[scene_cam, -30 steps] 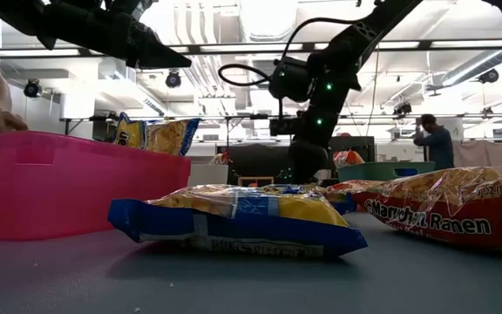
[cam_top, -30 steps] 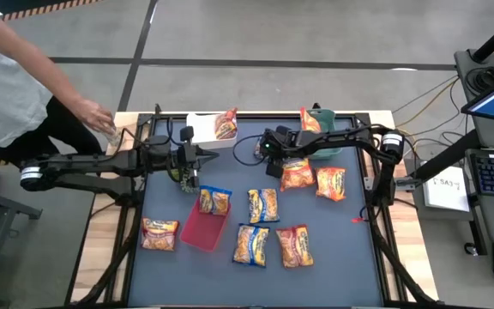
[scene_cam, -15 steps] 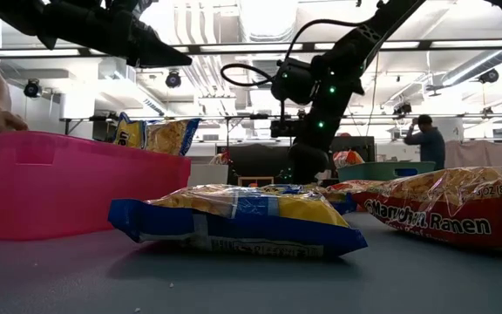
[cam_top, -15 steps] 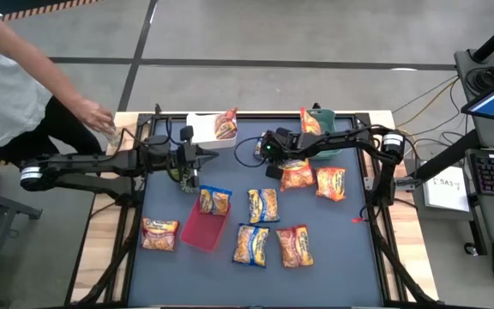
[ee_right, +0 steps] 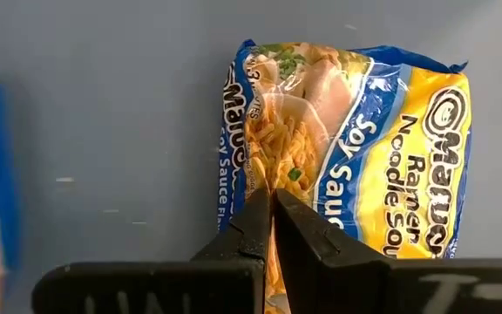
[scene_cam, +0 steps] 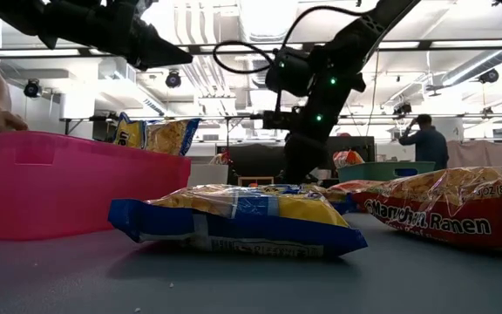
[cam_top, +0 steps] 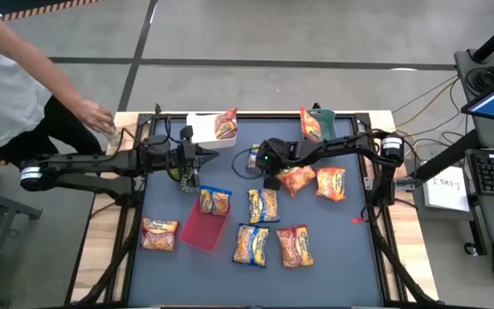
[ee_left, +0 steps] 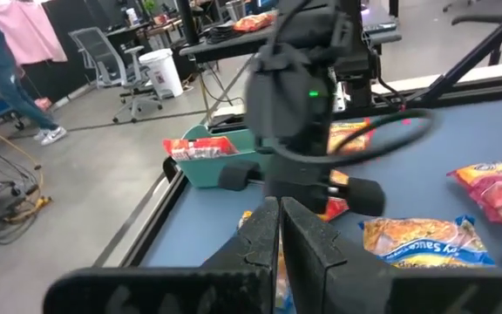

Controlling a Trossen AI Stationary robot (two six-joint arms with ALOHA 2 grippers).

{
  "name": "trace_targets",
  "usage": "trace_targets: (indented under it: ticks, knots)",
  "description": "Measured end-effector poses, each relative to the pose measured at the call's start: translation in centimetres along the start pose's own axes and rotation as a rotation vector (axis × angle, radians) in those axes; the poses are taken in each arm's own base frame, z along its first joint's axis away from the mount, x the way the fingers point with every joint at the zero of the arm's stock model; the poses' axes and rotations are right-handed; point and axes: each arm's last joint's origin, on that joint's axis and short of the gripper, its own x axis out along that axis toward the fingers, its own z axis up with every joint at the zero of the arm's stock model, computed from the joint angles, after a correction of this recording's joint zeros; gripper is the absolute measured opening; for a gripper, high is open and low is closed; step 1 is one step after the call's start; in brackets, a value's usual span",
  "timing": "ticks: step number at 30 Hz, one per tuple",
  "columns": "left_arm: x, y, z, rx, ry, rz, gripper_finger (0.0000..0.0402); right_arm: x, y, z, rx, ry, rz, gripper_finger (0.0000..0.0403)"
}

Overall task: Sort Maruchan noodles
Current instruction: Put the top blue noodle pack into the red bin

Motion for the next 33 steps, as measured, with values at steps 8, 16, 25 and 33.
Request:
trace_targets:
  ticks: [8, 16, 25, 33]
  knots:
    - [0.0, 0.0, 0.0, -0.065, -0.001, -0.001, 0.0000, -0.5, 3.5, 0.4, -0.047, 0.001, 0.047, 0.0008]
    - [0.0, -0.1, 0.1, -0.132, -0.008, -0.010, 0.0000, -1.7, 4.1, 0.8, 0.006, -0.051, 0.051, 0.0008]
    - [0.3, -0.8, 0.8, -0.190, -0.076, -0.039, 0.0000, -4.9, 3.7, -1.0, 0.102, -0.093, 0.050, 0.0008]
    - [3.3, -0.9, 2.1, -0.216, -0.154, -0.033, 0.0000, -8.3, 2.7, -3.0, 0.443, -0.153, 0.104, 0.0008]
